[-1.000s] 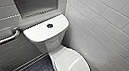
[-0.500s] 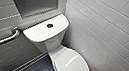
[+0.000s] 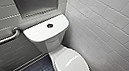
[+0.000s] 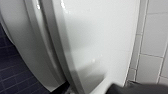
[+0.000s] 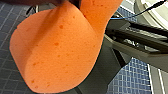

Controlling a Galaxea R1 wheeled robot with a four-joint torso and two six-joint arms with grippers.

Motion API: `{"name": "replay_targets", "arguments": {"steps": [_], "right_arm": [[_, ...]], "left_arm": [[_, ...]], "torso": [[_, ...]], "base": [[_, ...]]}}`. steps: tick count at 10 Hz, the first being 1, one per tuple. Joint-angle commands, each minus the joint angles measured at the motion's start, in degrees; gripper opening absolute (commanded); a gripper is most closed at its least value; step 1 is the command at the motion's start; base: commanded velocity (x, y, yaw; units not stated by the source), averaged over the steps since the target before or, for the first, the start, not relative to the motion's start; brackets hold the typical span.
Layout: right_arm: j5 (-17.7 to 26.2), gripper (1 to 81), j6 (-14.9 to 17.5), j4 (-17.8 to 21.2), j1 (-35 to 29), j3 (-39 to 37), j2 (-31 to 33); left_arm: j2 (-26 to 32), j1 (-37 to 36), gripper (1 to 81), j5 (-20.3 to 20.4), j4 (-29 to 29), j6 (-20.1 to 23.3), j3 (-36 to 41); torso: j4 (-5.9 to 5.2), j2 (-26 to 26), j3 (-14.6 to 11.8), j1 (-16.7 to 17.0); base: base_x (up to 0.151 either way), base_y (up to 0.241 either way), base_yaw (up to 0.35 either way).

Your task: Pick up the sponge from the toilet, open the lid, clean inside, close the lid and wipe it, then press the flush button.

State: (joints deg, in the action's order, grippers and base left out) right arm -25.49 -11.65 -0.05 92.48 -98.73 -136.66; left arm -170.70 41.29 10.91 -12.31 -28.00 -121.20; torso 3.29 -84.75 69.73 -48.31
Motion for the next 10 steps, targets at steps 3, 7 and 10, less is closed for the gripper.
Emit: {"name": "replay_targets", "arguments": {"steps": [3, 7, 10], "right_arm": [[4.31, 1.0, -0.12, -1.36, 1.0, -0.49, 0.74], [4.39, 1.0, -0.12, -1.36, 0.48, -0.84, 0.05], [4.31, 1.0, -0.21, -0.66, 0.56, -2.06, -0.75]], "left_arm": [[0.62, -8.54, 81.1, 2.01, 0.89, -2.14, 7.55], [4.47, -9.07, 81.1, 4.46, 1.06, -2.67, 15.78], [8.09, -9.25, 81.1, 5.7, 0.97, -2.67, 21.96]], "torso": [[0.0, 0.0, 0.0, 0.0], [0.0, 0.0, 0.05, 0.0], [0.0, 0.0, 0.05, 0.0]], "base": [[0.0, 0.0, 0.0], [0.0, 0.0, 0.0], [0.0, 0.0, 0.0]]}}
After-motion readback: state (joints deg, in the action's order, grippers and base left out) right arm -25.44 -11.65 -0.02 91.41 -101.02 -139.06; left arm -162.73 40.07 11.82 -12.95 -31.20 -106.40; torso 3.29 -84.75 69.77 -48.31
